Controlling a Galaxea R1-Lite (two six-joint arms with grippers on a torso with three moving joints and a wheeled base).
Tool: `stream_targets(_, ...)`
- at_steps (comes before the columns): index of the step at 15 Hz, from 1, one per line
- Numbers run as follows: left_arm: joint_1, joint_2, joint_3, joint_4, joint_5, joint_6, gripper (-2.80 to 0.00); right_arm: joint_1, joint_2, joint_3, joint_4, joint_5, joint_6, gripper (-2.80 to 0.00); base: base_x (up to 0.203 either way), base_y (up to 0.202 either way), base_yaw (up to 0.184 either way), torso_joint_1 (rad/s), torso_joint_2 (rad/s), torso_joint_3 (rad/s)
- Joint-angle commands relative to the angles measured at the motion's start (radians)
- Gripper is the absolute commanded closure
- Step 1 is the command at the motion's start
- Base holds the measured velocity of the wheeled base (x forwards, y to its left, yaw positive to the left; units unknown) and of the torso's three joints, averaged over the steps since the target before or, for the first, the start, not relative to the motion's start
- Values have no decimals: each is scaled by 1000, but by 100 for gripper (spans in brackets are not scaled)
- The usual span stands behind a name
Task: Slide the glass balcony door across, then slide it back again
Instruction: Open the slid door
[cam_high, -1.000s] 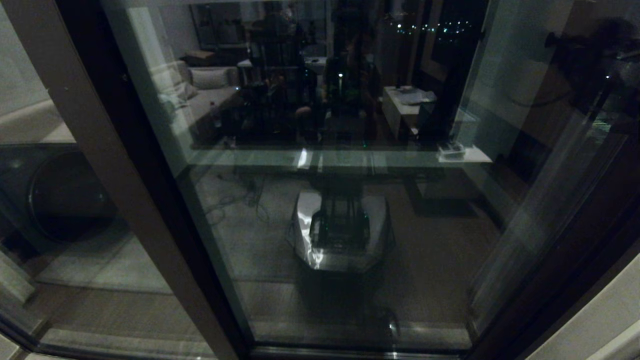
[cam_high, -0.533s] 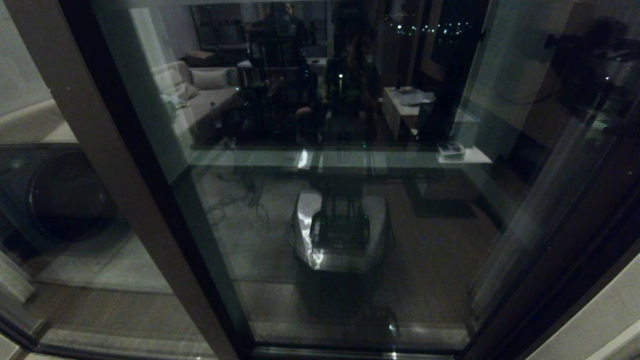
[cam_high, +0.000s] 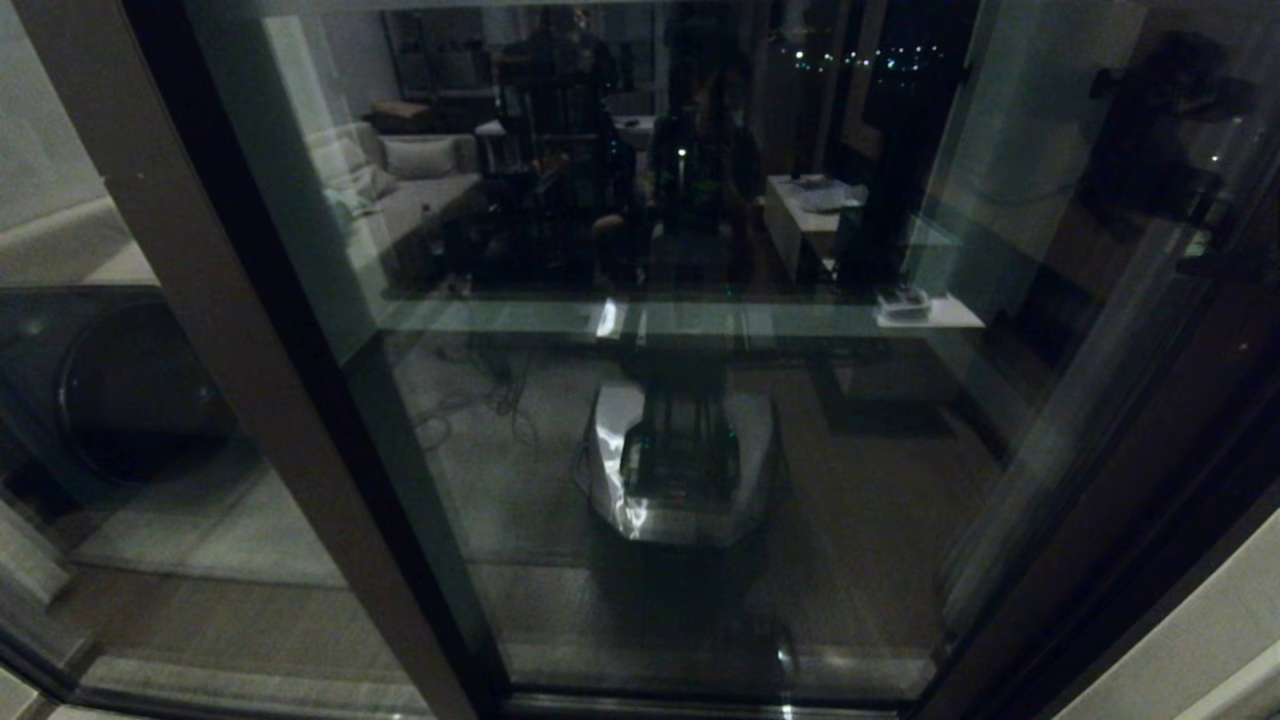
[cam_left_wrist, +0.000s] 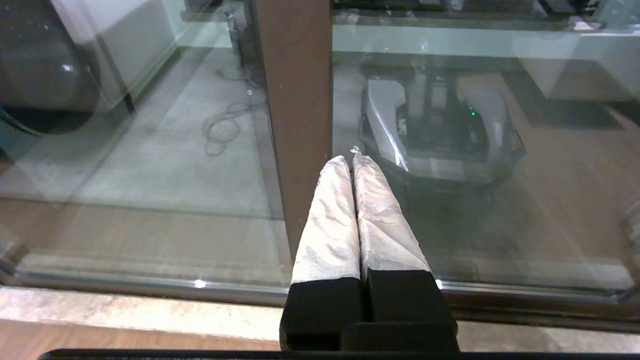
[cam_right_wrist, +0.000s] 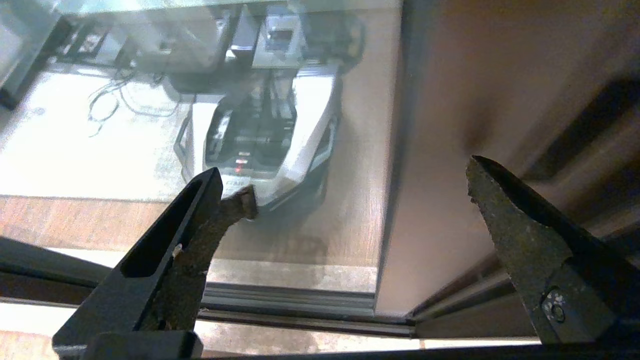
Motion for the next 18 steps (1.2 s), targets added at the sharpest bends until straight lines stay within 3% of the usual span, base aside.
stream_targets(1,1,0,2,0,0,1,0,9,-23,14,-1,0,-2,-280,0,0,0,0,0,0)
stream_targets(5,1,0,2,0,0,-1,0,-6,-40,16,-2,-5,-8,-280,0,0,0,0,0,0)
stream_targets(6,1,0,2,0,0,-1,0,-12,-52,23,-3,-5,-11,0,0,0,0,0,0,0)
stream_targets(12,1,0,2,0,0,-1,0,-101,-100,-2,-1,-18,-31,0,0,0,0,0,0,0)
stream_targets(14,1,0,2,0,0,1,0,-109,-94,-14,-1,-105,-53,0,0,0,0,0,0,0)
stream_targets(16,1,0,2,0,0,0,0,-98,-75,-22,-2,-242,-91,0,0,0,0,0,0,0)
stream_targets(18,1,0,2,0,0,-1,0,-94,-46,-43,-1,-265,-92,0,0,0,0,0,0,0)
